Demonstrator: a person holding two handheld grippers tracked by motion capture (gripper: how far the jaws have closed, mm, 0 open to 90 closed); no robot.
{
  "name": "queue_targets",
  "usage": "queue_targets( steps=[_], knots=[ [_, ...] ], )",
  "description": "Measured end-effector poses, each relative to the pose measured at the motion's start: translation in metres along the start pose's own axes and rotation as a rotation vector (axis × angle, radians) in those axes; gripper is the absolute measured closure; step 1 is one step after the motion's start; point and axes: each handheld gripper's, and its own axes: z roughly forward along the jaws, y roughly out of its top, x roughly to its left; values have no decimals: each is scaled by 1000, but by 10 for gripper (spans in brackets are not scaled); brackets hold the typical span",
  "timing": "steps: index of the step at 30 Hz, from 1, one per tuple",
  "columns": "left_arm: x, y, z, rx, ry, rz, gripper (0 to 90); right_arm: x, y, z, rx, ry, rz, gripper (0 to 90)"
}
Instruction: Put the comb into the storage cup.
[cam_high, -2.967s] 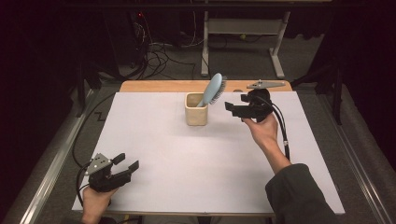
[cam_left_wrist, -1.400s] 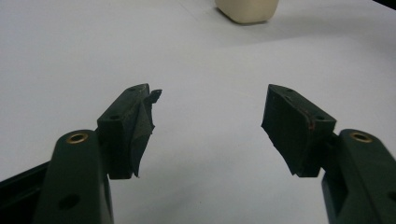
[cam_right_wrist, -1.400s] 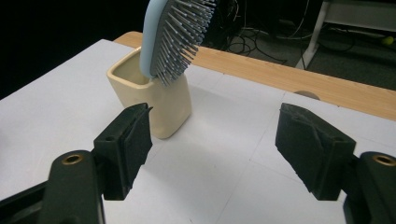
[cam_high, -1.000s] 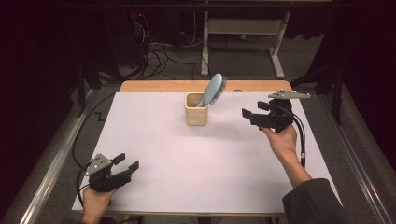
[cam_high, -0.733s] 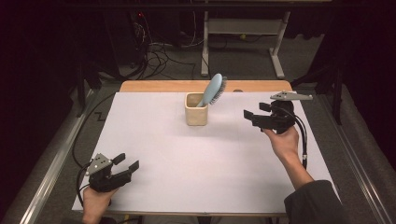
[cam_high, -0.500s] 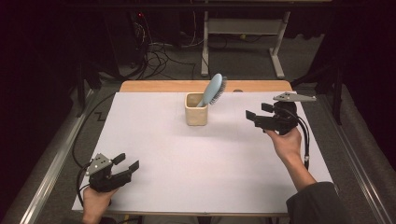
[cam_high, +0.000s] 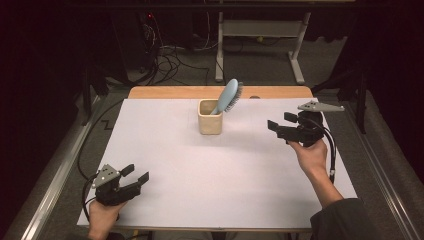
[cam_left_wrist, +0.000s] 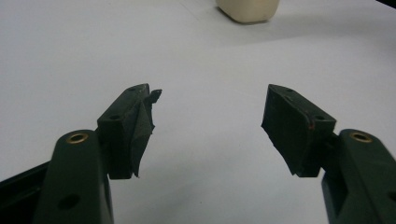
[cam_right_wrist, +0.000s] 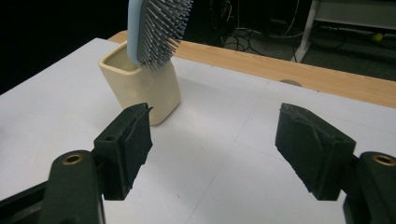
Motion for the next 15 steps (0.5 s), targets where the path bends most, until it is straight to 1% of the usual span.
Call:
queue_targets(
  steps=[10, 15],
  knots=[
    [0, 0, 1, 1, 0, -1, 341, -3, -4, -5, -9, 2, 6, 276],
    [0, 0, 1, 1, 1, -2, 341, -3, -5, -8, -8, -1, -2, 276]
  ],
)
